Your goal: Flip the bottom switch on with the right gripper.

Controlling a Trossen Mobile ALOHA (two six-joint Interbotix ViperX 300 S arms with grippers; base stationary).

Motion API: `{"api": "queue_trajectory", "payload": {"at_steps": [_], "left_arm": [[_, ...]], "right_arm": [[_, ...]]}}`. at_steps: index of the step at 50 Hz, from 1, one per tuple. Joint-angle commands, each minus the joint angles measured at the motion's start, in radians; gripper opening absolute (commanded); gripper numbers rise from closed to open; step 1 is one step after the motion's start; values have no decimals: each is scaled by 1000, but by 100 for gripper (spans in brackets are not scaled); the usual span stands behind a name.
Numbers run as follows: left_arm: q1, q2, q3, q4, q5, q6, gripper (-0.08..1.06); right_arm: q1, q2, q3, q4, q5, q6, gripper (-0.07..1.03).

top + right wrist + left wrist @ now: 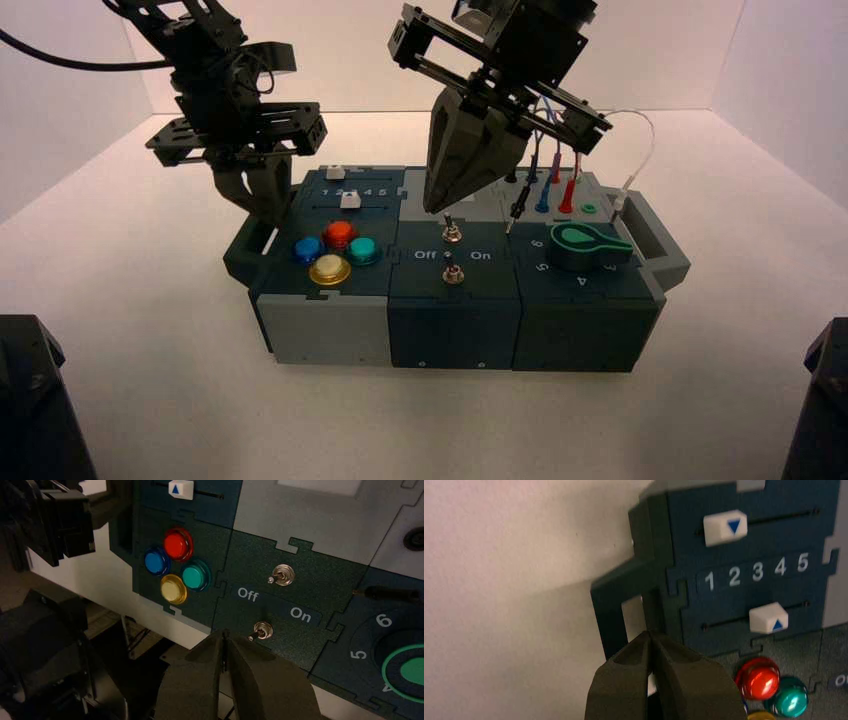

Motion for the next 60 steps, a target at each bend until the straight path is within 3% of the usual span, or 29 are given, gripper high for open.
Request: {"api": "queue_trajectory", "payload": {"at_steps": [1,9,14,17,23,39,46,53,60], "left_arm": [[-6,38,0,18,-23,15,-3],[-5,44,-3,20,-28,15,-3],[-6,54,-9,25,-28,18,-3],[-6,60,-14,26,-28,18,-3],[-6,61,-14,26,-28,21,-3],[-6,61,-15,26,-29,23,-3],[-5,61,-14,26,-29,23,-3],[-6,61,-14,26,-29,23,-3],[-6,61,-14,26,-29,23,-3]], "right_arm": [[6,-11,-25,3,-5,31,-2],[11,-12,-17,2,-5,61,-2],[25,-9,-20,-2,-5,89,-2],[49,-6,-17,-6,-5,124,-2],[74,-3,-15,-8,-5,150,-2],[101,25,-3,-15,-9,178,-2],[101,31,3,-40,-20,201,-2],[101,44,3,-97,-18,239,-2],[101,52,0,-109,-18,244,-2]]}}
